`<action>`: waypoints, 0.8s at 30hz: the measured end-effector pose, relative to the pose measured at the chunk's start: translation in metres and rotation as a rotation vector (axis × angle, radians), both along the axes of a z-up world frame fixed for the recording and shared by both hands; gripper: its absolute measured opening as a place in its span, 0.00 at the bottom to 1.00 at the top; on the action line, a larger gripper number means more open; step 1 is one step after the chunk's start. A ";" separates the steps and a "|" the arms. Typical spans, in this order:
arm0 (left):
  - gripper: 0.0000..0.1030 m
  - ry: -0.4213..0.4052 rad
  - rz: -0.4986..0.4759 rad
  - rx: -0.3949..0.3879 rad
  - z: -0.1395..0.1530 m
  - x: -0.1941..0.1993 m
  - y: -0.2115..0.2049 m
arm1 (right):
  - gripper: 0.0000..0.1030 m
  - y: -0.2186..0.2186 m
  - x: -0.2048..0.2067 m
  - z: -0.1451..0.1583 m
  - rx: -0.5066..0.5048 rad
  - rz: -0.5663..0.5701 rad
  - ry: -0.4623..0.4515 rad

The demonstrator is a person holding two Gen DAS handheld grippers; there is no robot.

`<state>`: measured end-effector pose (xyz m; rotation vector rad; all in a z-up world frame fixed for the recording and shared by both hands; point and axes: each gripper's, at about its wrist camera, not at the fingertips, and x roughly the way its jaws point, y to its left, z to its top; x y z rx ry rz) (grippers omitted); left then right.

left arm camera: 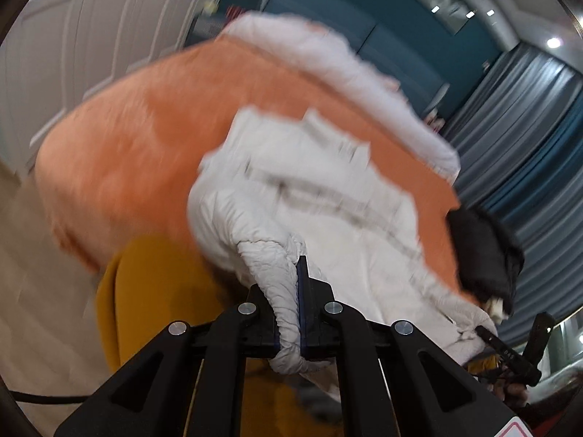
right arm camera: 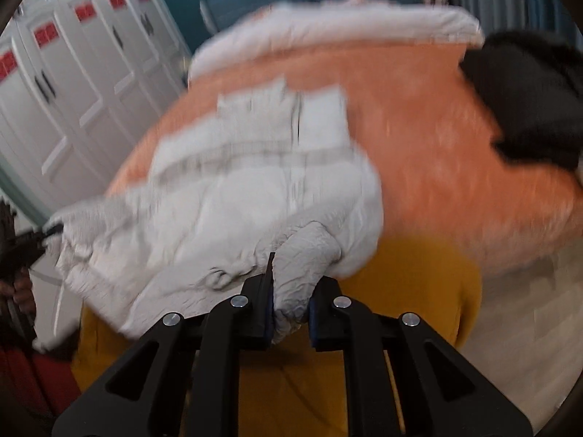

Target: Fold large clothes

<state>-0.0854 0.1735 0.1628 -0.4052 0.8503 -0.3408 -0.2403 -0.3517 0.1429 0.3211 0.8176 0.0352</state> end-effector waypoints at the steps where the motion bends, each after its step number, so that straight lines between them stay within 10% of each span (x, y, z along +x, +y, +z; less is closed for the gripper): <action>1: 0.04 -0.051 0.013 -0.007 0.007 0.009 -0.001 | 0.12 -0.005 0.011 0.008 0.009 -0.019 -0.062; 11: 0.04 -0.200 0.093 -0.080 0.035 0.074 -0.010 | 0.12 -0.009 0.075 0.041 0.012 -0.113 -0.317; 24: 0.06 -0.294 0.178 0.000 0.028 0.190 -0.050 | 0.12 -0.030 0.192 0.031 0.057 -0.206 -0.385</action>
